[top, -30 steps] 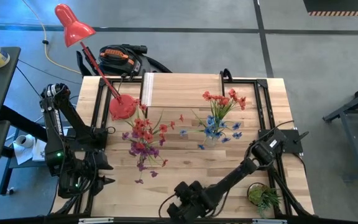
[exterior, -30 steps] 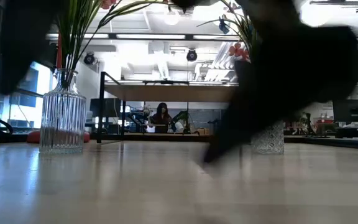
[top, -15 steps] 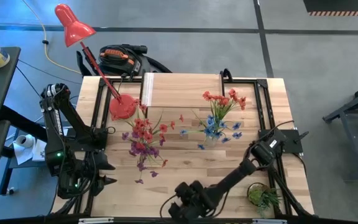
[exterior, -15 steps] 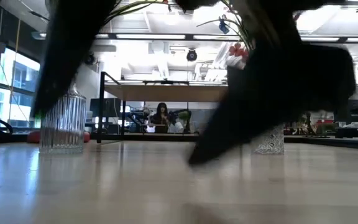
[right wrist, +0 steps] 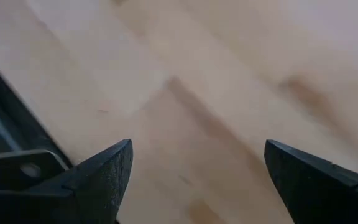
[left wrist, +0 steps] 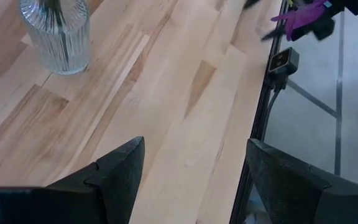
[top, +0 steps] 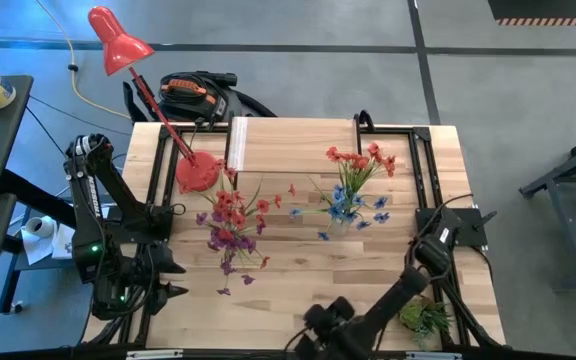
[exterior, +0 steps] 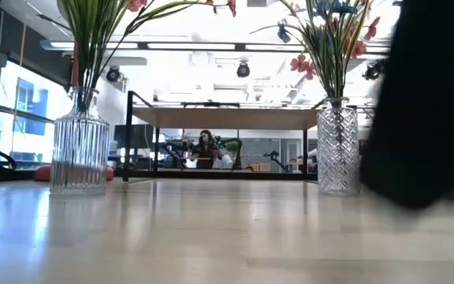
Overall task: Pick and place flowers into a vace then onto a shelf
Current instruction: Put the right transparent flower vase containing the blue and orange flowers on the shelf
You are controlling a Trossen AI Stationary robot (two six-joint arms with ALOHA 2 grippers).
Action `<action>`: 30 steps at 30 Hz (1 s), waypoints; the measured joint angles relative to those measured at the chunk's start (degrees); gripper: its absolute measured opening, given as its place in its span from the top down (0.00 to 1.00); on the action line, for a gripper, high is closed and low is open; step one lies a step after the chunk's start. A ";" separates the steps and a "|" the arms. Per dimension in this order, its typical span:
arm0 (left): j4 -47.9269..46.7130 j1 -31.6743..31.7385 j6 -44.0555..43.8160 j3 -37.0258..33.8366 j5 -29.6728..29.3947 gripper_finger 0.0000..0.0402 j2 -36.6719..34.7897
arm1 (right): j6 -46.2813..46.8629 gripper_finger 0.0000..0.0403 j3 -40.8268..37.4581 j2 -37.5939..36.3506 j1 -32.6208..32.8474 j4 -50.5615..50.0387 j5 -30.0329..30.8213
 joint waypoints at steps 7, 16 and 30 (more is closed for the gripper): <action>-0.11 0.00 0.09 0.00 -0.06 0.21 0.00 | 6.01 0.18 8.30 -0.20 1.88 -30.77 -4.44; -1.97 0.00 0.04 0.00 -2.70 0.21 0.02 | 12.82 0.28 -1.16 -5.00 3.12 -31.29 -13.71; -4.00 0.04 -3.82 0.02 -11.96 0.21 0.00 | 14.97 0.28 -19.41 -11.29 -2.44 -27.02 -9.58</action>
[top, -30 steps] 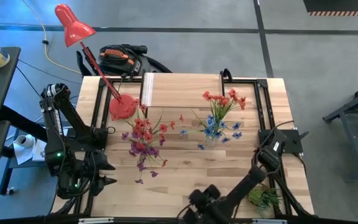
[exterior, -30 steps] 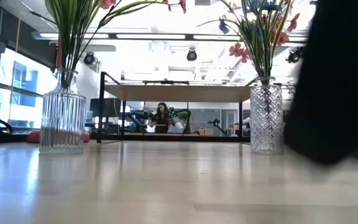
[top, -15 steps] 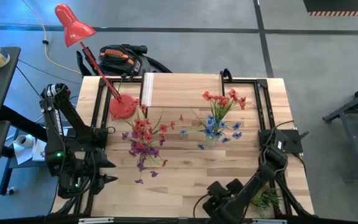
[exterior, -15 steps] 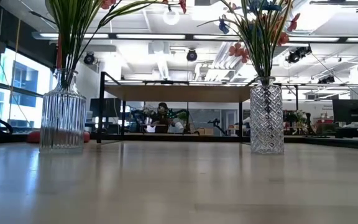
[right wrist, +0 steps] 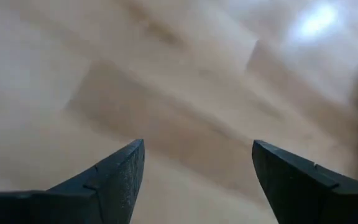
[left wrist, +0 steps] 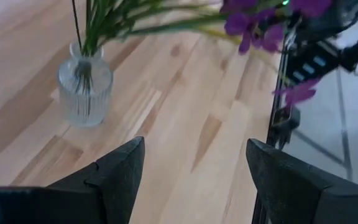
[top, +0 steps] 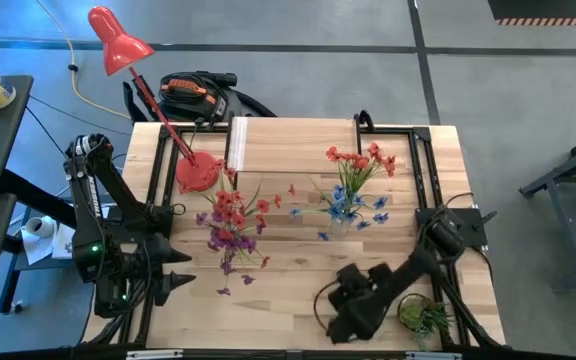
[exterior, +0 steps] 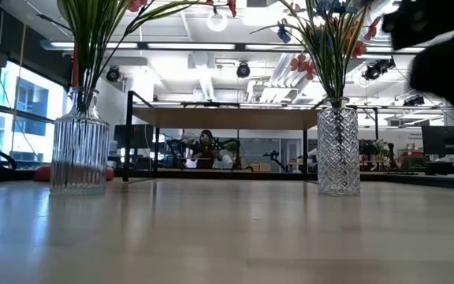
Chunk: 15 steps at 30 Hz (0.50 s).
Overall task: Pick and place flowers into a vace then onto a shelf
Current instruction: Put the right transparent flower vase containing the blue and orange flowers on the shelf
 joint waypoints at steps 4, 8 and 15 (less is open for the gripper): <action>-0.06 0.00 -1.27 -0.01 -2.64 0.21 0.00 | -0.18 0.28 -5.67 -4.51 -2.33 -3.50 0.42; -0.06 0.00 -1.33 -0.02 -3.58 0.21 0.00 | -0.78 0.28 -12.48 -11.35 -3.07 -1.50 2.91; -0.60 0.00 -1.87 -0.02 -4.18 0.21 0.00 | -10.38 0.32 -30.27 -29.36 -3.03 32.57 14.19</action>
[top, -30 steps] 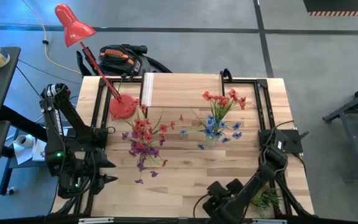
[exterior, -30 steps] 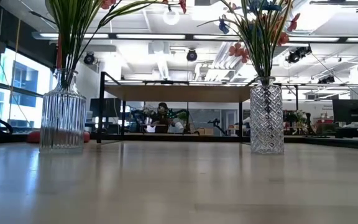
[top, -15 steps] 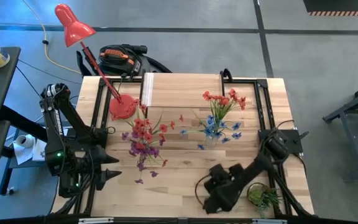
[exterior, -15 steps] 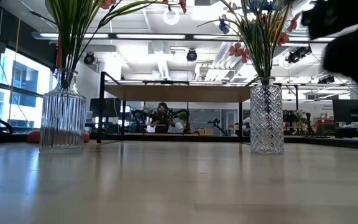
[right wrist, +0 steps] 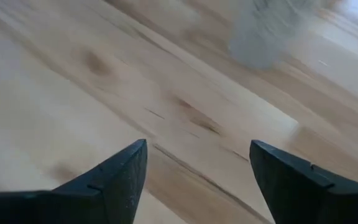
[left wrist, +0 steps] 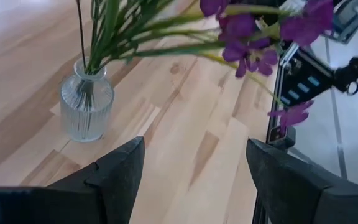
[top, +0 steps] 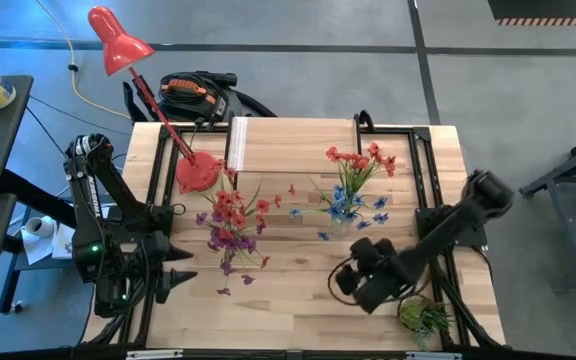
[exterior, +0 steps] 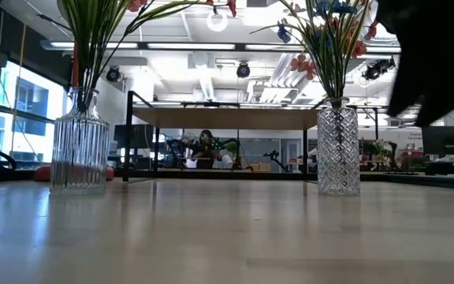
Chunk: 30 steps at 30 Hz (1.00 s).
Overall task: Pick and place flowers into a vace then onto a shelf
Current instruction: Put the right transparent flower vase containing the blue and orange flowers on the shelf
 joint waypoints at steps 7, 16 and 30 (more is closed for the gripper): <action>-1.67 0.00 -2.31 0.00 -4.57 0.21 0.00 | -4.02 0.35 -14.70 -10.90 1.66 12.56 3.57; -1.58 0.00 -4.05 0.00 -5.26 0.21 -0.02 | -1.76 0.35 -23.23 -14.76 0.51 25.54 -9.60; -1.39 0.00 -6.98 0.00 -7.40 0.21 -0.02 | -10.37 0.35 -23.29 -14.63 0.90 18.22 -0.73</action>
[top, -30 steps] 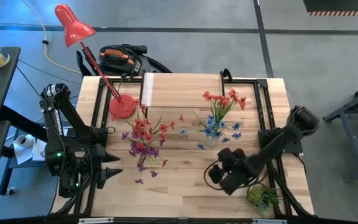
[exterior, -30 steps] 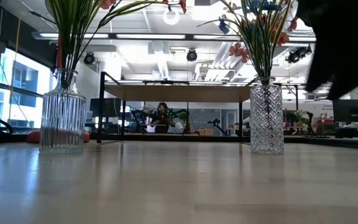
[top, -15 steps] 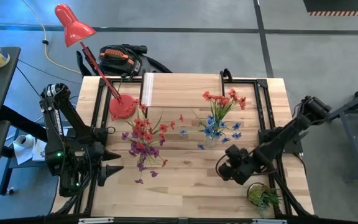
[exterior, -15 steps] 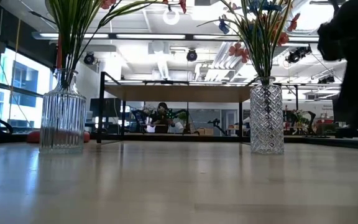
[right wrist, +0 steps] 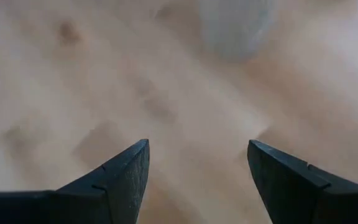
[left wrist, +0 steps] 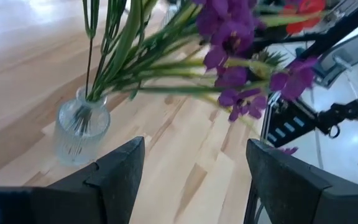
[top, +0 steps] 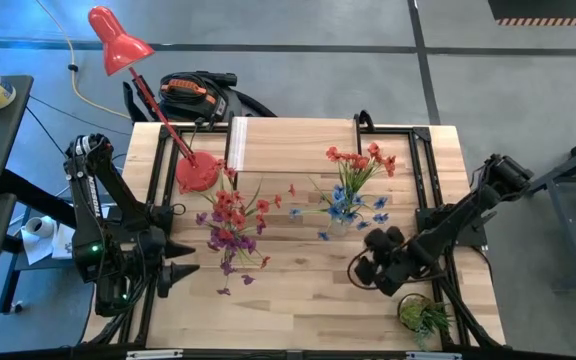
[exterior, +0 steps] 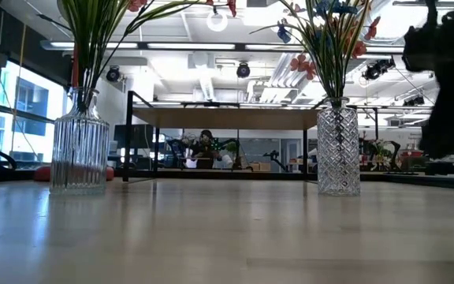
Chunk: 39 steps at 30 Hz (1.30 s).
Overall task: Pick and place flowers into a vace then onto a shelf
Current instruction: Put the right transparent flower vase containing the blue and orange flowers on the shelf
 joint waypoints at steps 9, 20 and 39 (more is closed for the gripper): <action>-0.37 0.00 -0.02 0.00 -2.05 0.21 0.00 | -19.47 0.35 0.13 0.41 -1.92 7.96 9.54; -1.68 0.00 -0.02 0.00 -2.03 0.21 0.00 | -20.60 0.16 0.11 1.68 -6.52 7.13 12.52; -0.93 0.00 -1.46 0.00 2.60 0.21 0.02 | -19.48 0.10 0.02 10.97 -12.35 11.93 18.37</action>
